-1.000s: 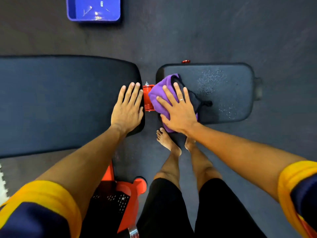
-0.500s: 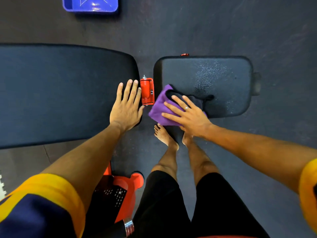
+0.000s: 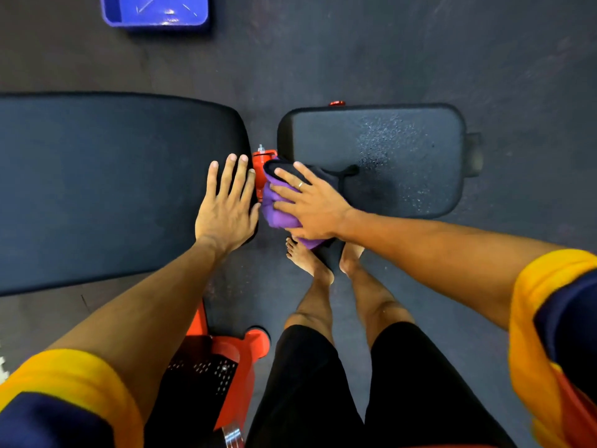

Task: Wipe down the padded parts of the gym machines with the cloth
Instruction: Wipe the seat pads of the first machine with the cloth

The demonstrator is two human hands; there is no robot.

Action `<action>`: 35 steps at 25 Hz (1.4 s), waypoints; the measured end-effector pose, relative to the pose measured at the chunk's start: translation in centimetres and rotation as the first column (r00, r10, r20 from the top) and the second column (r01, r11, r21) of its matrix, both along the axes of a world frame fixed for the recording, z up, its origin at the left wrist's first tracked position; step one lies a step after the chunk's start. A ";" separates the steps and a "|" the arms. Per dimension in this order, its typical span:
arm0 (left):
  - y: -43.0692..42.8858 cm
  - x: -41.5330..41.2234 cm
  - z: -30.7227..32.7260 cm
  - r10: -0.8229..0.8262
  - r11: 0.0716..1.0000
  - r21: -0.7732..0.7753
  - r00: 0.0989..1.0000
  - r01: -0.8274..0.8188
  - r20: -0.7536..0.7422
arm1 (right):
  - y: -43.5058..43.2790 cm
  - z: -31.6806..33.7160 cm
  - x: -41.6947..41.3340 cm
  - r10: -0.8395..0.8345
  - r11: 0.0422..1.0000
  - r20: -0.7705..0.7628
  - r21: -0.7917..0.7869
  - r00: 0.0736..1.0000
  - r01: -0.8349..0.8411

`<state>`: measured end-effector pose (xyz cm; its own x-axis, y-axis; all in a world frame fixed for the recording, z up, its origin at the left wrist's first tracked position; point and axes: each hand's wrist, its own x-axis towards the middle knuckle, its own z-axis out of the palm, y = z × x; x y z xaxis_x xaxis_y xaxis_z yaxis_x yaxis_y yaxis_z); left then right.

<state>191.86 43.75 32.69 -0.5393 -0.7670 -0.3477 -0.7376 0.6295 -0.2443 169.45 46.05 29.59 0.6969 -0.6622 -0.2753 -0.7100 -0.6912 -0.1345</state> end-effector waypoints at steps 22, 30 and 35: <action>-0.4 -5.9 -0.6 0.180 0.978 0.151 0.941 -0.142 -0.287 | 2.7 0.9 -8.9 -0.592 0.794 0.141 -0.063 0.793 0.604; -3.6 -10.9 -2.3 0.540 0.840 0.394 0.652 -0.374 -0.533 | -4.2 -0.6 -9.8 -0.378 0.915 0.107 -0.110 0.919 0.389; -4.4 -14.9 -3.4 0.573 0.819 0.381 0.605 -0.429 -0.552 | -1.4 1.2 -13.9 -0.656 0.748 0.077 -0.071 0.751 0.660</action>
<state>176.92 39.32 29.28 -0.2310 -0.9398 -0.2518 -0.8801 0.0915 0.4659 155.57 44.69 30.82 0.0894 -0.9808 -0.1731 -0.9880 -0.0654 -0.1396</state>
